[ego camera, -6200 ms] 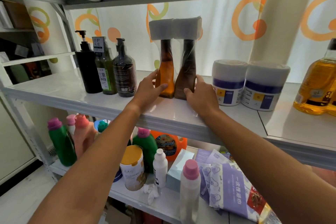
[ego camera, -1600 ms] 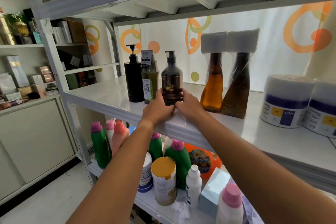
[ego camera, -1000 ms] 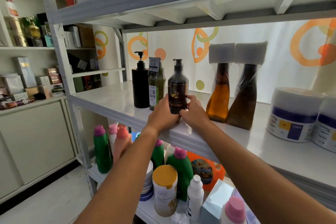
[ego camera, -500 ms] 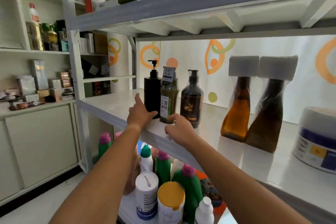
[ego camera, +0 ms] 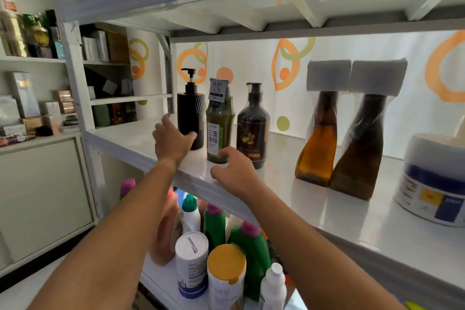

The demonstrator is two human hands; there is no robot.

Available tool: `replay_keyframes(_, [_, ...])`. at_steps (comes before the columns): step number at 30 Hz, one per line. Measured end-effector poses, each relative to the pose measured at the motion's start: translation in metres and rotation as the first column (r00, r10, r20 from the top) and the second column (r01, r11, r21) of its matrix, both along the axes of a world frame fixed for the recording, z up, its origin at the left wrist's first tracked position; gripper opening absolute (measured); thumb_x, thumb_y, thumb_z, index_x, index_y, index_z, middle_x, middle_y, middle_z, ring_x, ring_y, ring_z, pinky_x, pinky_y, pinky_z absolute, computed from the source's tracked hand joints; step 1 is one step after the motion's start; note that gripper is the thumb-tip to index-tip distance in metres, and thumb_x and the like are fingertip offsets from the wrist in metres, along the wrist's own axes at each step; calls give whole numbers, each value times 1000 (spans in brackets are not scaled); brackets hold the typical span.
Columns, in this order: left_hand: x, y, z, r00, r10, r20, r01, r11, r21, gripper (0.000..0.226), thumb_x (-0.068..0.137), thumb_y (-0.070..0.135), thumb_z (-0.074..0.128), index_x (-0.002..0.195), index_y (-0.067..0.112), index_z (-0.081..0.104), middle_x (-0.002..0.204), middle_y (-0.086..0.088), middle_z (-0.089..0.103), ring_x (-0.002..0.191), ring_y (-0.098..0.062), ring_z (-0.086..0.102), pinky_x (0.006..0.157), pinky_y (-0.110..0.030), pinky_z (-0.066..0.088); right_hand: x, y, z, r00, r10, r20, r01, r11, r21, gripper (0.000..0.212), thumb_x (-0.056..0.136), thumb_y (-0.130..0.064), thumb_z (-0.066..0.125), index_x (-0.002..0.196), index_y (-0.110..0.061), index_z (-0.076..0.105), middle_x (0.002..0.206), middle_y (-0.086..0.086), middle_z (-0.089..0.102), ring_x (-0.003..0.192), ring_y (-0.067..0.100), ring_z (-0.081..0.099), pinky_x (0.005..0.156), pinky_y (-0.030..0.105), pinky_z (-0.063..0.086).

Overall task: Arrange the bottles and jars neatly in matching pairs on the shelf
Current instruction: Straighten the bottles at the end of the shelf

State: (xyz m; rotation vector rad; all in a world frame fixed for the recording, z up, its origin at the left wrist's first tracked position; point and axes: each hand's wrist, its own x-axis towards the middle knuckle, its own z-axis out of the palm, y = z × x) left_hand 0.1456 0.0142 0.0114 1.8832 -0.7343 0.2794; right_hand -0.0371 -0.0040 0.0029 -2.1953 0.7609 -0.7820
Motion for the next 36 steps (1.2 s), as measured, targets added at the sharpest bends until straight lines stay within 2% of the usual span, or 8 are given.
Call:
replay_keyframes(3, [-25, 12, 5, 989, -103, -110, 50, 912, -407, 40, 91, 21, 56, 129, 13, 46, 121, -12, 54, 107, -24, 55, 85, -34, 50, -2, 1, 3, 999, 6, 35, -8, 999, 43, 50, 80, -15, 61, 129, -11, 51, 126, 7, 58, 107, 22, 55, 87, 29, 45])
replay_keyframes(8, [-60, 16, 3, 846, -442, -299, 380, 892, -244, 36, 97, 24, 36, 118, 6, 58, 110, -14, 64, 105, -32, 59, 92, -48, 49, 3, 6, 8, 997, 29, -73, -25, 998, 61, 52, 77, -15, 61, 126, -9, 45, 112, 11, 61, 99, 26, 59, 74, 30, 46])
replay_keyframes(14, [-63, 15, 0, 844, -452, -289, 409, 891, -197, 30, 94, 18, 42, 91, -1, 65, 89, -15, 66, 82, -21, 57, 76, -35, 48, 13, 0, 7, 981, -6, -193, 7, 1000, 1, 62, 73, -17, 56, 131, -7, 36, 122, 16, 58, 105, 32, 59, 89, 45, 52])
replay_keyframes(19, [-56, 11, 4, 848, -448, -282, 421, 894, -152, 25, 85, 24, 44, 66, 14, 56, 81, -14, 64, 77, -23, 54, 74, -38, 44, 27, -3, 2, 948, -69, -311, 14, 984, -176, 73, 88, -34, 46, 147, -2, 18, 153, 14, 30, 130, 32, 43, 103, 46, 40])
replay_keyframes(24, [-53, 7, 2, 859, -437, -268, 427, 899, -95, 28, 89, 19, 45, 94, 0, 65, 98, -17, 69, 100, -35, 62, 92, -51, 50, 31, -7, -4, 931, -89, -355, -7, 966, -260, 78, 93, -42, 40, 150, 0, 8, 158, 17, 16, 135, 34, 37, 106, 46, 38])
replay_keyframes(28, [-58, 9, 2, 869, -442, -222, 437, 897, -71, 26, 92, 15, 45, 98, 0, 65, 99, -14, 69, 100, -33, 62, 87, -43, 50, 27, -3, -2, 916, -100, -389, -12, 961, -275, 78, 95, -42, 38, 150, 2, 4, 159, 19, 10, 139, 34, 32, 107, 43, 35])
replay_keyframes(33, [-56, 20, -1, 967, -243, -77, 207, 925, -320, 36, 96, 14, 47, 131, 10, 55, 131, -10, 54, 121, -21, 51, 95, -24, 40, 18, 20, 5, 983, -124, -138, 41, 870, -491, 35, 95, -27, 39, 122, -7, 49, 119, 14, 59, 104, 31, 60, 84, 43, 51])
replay_keyframes(36, [-32, 19, 6, 977, -196, -88, 154, 924, -349, 46, 99, 16, 43, 144, 11, 39, 147, -10, 42, 133, -24, 41, 106, -32, 34, 27, 38, 13, 998, 51, -44, -63, 935, -348, 35, 92, -16, 43, 124, -7, 55, 121, 12, 59, 109, 28, 57, 90, 38, 47])
